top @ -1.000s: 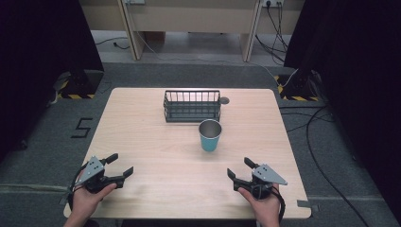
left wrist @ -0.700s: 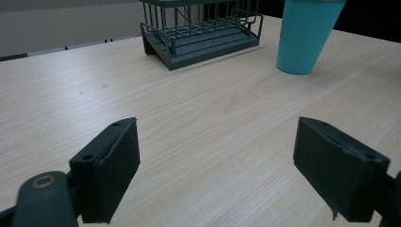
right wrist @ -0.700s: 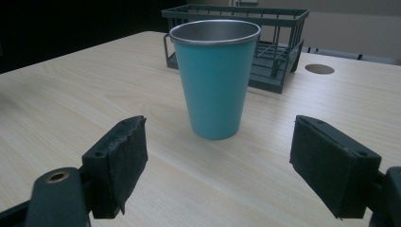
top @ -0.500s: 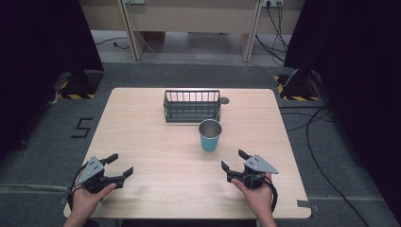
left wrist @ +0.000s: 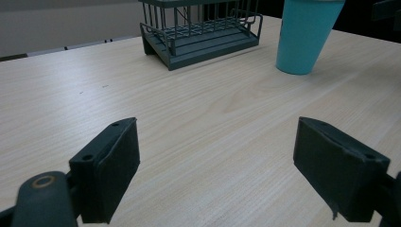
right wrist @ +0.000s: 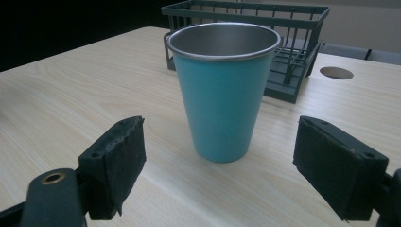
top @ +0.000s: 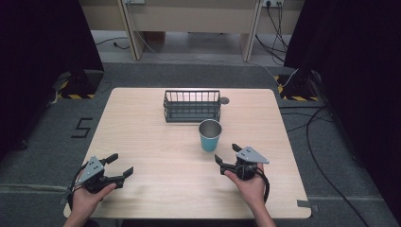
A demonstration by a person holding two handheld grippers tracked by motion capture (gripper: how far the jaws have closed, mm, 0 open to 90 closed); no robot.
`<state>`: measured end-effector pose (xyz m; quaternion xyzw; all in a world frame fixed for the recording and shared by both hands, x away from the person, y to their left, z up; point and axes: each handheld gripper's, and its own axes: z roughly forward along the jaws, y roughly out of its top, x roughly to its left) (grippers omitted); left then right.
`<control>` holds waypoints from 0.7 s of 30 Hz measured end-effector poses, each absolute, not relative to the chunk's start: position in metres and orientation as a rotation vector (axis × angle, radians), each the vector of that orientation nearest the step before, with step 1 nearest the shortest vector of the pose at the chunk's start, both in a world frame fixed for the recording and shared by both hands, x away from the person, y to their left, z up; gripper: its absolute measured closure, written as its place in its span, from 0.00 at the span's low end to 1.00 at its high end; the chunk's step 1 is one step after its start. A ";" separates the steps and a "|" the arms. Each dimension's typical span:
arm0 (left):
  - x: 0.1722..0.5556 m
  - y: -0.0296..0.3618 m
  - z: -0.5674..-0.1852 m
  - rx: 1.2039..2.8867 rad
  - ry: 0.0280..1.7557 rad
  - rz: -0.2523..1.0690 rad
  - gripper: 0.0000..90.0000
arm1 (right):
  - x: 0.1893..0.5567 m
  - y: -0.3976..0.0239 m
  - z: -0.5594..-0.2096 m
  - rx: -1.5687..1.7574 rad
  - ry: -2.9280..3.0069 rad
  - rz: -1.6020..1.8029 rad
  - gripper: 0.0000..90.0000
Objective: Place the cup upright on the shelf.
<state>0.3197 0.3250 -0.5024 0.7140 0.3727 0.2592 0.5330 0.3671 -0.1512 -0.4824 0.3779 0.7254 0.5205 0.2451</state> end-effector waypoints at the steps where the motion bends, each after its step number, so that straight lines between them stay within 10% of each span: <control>1: 0.320 0.325 -0.502 1.703 0.888 0.618 0.17 | 0.367 -0.151 -0.482 1.031 1.980 1.421 0.20; 21: 0.320 0.325 -0.502 1.701 0.886 0.616 0.16 | 0.403 -0.126 -0.485 1.066 2.021 1.384 0.18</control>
